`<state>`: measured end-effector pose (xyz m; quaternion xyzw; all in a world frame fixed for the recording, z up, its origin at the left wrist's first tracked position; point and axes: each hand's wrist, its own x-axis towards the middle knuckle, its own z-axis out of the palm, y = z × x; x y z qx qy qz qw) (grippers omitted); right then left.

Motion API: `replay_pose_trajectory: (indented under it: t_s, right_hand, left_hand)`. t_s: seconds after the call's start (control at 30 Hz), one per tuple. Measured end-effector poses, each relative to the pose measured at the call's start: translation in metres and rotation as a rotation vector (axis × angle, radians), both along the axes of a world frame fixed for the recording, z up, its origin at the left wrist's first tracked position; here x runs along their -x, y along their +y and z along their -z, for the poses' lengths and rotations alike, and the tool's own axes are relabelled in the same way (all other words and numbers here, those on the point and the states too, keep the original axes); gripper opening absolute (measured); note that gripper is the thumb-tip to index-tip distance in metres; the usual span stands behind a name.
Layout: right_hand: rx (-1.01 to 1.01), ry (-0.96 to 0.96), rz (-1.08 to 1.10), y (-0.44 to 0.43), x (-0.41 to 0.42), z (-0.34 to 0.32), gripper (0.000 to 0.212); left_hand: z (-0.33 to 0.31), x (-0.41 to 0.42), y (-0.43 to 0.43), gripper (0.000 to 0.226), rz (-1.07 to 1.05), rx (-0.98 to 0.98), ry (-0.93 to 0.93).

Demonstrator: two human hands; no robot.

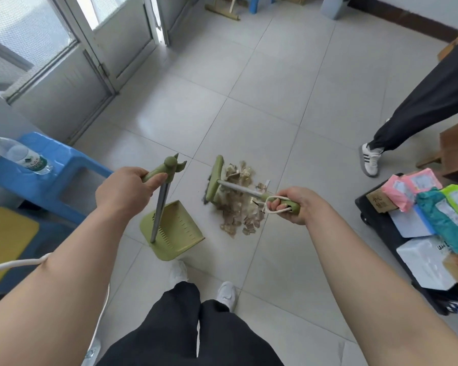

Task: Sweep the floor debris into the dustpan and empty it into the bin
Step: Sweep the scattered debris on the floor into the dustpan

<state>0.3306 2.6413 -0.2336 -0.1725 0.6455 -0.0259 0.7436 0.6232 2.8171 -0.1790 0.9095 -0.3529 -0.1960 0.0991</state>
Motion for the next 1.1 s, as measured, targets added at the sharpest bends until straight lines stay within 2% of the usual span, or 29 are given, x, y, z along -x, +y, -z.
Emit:
replay_pose_trajectory:
  t_s: [0.27,0.4,0.67,0.87,1.1]
  right_hand:
    - [0.296,0.046,-0.087,0.001,0.016,-0.037,0.019]
    - [0.381,0.098,-0.131,-0.001,0.033,-0.042,0.020]
    - [0.457,0.272,-0.168,0.017,0.063,-0.037,0.020]
    - [0.471,0.392,-0.175,0.034,0.068,-0.024,0.018]
    - [0.453,0.428,-0.081,0.048,0.075,-0.018,0.014]
  left_hand:
    - [0.004,0.039,0.007,0.051,-0.029,0.033,0.037]
    - [0.014,0.051,0.010,0.048,-0.049,0.037,0.070]
    - [0.043,0.065,0.009,0.047,-0.013,0.009,0.102]
    - [0.070,0.063,0.008,0.048,0.128,-0.159,0.071]
    - [0.098,0.070,0.013,0.049,0.061,-0.129,0.074]
